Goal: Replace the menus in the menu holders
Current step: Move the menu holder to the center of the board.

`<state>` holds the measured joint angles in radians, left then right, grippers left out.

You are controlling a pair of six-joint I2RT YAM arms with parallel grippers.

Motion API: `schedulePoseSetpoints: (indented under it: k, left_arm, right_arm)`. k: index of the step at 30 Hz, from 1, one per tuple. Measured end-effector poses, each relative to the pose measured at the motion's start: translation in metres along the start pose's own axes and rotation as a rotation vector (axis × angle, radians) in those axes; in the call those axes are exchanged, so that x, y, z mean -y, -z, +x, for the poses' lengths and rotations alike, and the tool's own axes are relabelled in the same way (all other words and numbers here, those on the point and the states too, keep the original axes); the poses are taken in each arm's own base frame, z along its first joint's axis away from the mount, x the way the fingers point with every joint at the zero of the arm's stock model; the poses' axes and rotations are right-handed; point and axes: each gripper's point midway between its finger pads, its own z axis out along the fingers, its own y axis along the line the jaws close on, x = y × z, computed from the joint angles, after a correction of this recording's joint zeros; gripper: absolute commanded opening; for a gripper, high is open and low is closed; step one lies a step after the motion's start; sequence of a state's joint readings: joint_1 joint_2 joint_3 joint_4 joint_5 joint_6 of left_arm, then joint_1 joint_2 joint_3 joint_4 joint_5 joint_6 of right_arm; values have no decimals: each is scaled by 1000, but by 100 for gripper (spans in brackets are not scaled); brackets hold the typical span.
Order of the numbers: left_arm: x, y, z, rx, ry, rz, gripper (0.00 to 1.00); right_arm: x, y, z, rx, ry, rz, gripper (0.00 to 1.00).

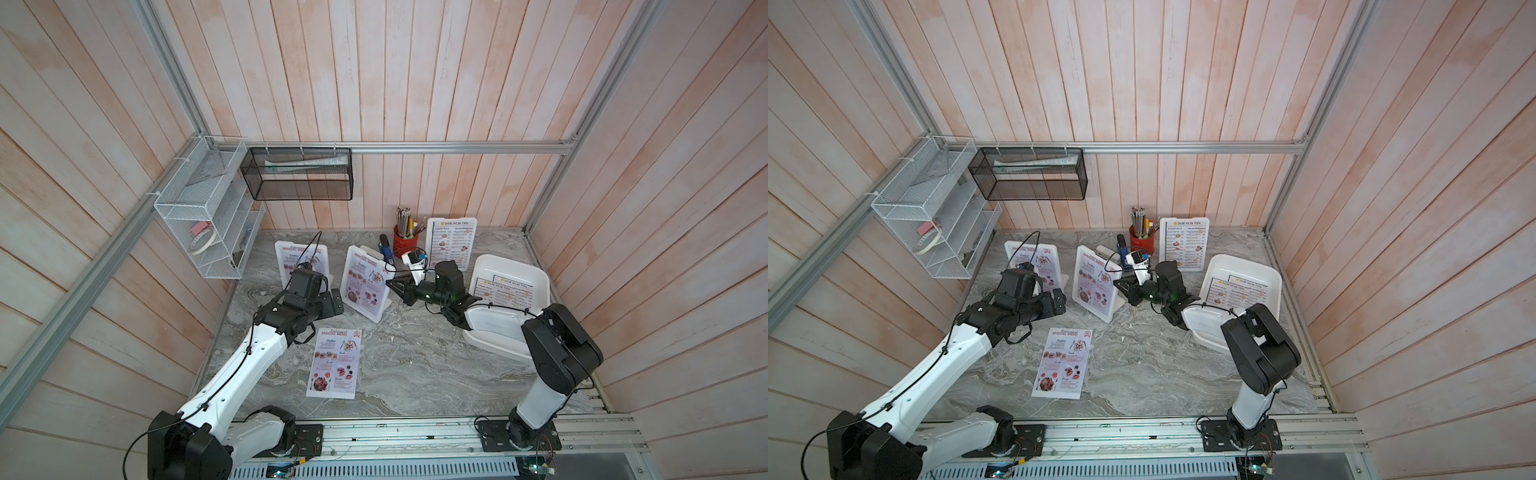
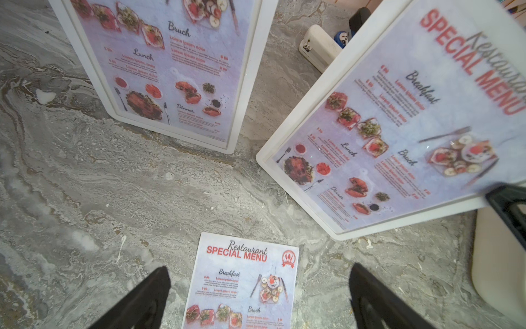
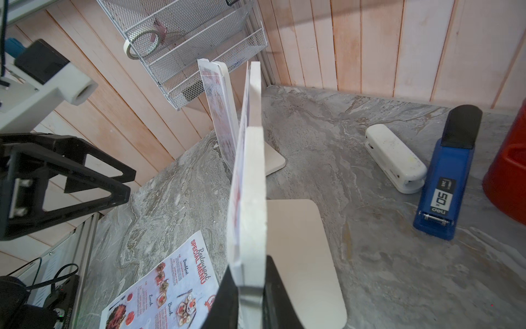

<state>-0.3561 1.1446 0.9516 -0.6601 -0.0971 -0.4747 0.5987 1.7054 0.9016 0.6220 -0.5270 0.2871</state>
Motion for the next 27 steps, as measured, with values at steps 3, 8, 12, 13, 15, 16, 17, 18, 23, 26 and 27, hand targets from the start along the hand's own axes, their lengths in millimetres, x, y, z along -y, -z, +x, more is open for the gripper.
schedulePoseSetpoints:
  k: [3, 8, 12, 13, 15, 16, 17, 18, 23, 26, 27]
  left_arm:
    - [7, -4, 1, -9, -6, 22, 99]
    - [31, -21, 14, -54, -46, 64, 99]
    - [52, -37, 29, -97, -81, 94, 99]
    - [57, -41, 32, -108, -89, 101, 99]
    - [64, -47, 37, -124, -97, 109, 99]
    - [67, -50, 38, -127, -100, 113, 99]
    - [70, -52, 39, -130, -102, 118, 99]
    - [73, -53, 39, -131, -103, 125, 99]
    - [83, -59, 34, -121, -102, 151, 99]
    - [86, -63, 33, -117, -97, 156, 99]
    - [86, -65, 33, -116, -95, 156, 99]
  right_arm:
    - [-6, 13, 5, -5, 0, 17, 15]
    - [-19, 35, 12, -23, 15, 51, 17]
    - [-33, 54, 23, -37, 24, 84, 17]
    - [-36, 60, 27, -38, 24, 92, 18]
    - [-42, 72, 34, -36, 20, 106, 19]
    - [-44, 78, 39, -36, 14, 115, 21]
    - [-47, 83, 42, -34, 7, 122, 22]
    - [-50, 88, 47, -35, -3, 127, 23]
    - [-68, 102, 55, -12, -48, 120, 30]
    - [-79, 104, 54, -6, -69, 100, 34]
    - [-82, 104, 55, -8, -77, 91, 36]
